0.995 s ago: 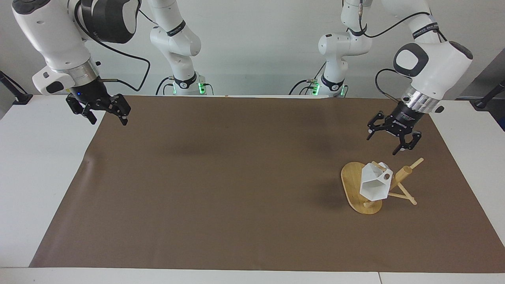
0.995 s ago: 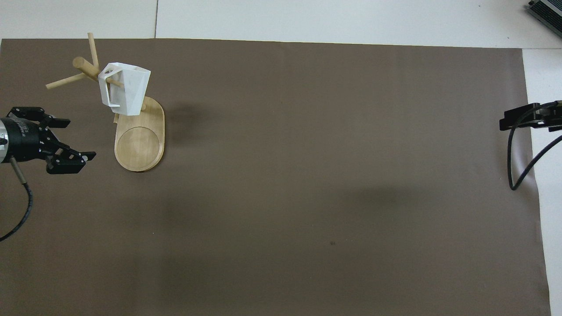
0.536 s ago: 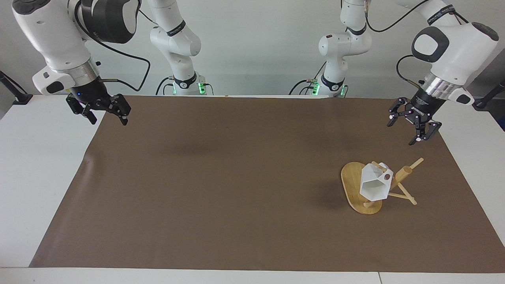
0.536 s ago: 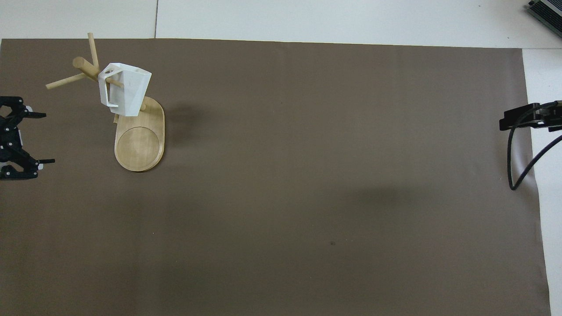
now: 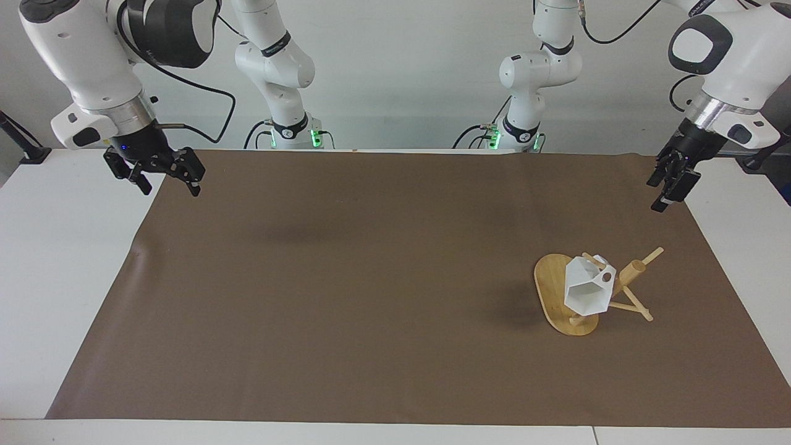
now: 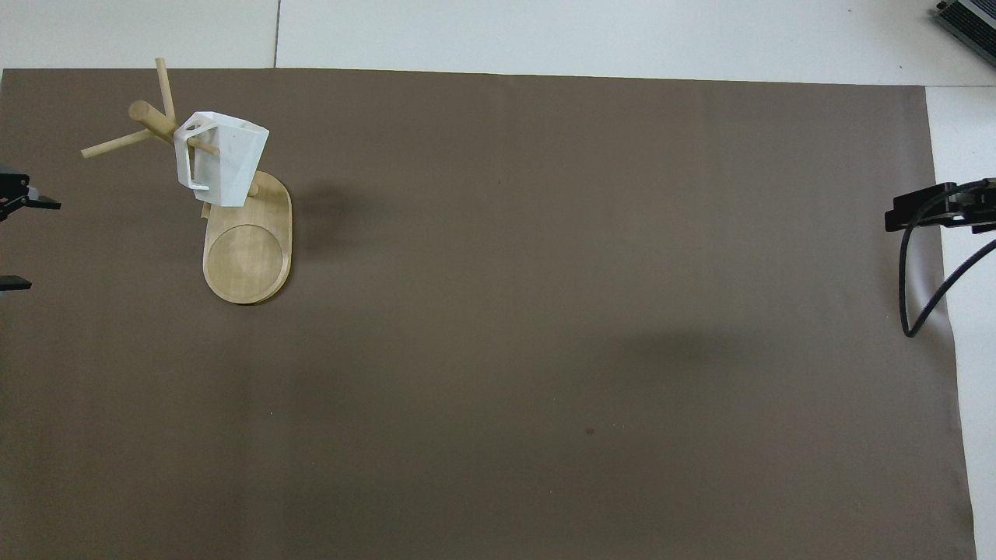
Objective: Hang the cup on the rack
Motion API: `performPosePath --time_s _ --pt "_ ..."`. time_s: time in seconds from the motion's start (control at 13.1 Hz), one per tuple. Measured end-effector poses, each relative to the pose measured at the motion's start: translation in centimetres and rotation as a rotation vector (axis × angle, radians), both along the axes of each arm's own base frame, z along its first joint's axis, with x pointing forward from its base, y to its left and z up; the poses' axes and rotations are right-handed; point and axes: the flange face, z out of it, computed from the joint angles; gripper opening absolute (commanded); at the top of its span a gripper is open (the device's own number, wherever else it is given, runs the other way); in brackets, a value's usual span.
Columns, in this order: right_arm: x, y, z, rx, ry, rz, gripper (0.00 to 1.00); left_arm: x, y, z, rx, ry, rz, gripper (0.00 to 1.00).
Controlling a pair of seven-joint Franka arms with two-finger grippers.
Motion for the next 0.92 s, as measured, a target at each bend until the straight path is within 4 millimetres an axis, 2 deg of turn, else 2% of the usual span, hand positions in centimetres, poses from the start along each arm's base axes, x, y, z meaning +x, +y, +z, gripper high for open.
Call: performPosePath --time_s 0.23,0.54,0.77,0.92 --pt "0.0 0.0 0.0 0.0 0.0 0.0 1.0 -0.3 0.5 1.6 0.114 -0.006 -0.285 1.0" --pt "0.0 0.0 0.0 0.0 0.0 0.0 1.0 -0.6 0.3 2.0 0.199 0.021 -0.582 1.0" --pt "0.0 0.0 0.0 0.0 0.0 0.0 1.0 -1.1 -1.0 2.9 0.197 0.05 -0.702 1.0" --pt "0.0 0.0 0.0 0.0 0.0 0.0 1.0 -1.2 -2.8 3.8 0.199 0.054 -0.777 1.0"
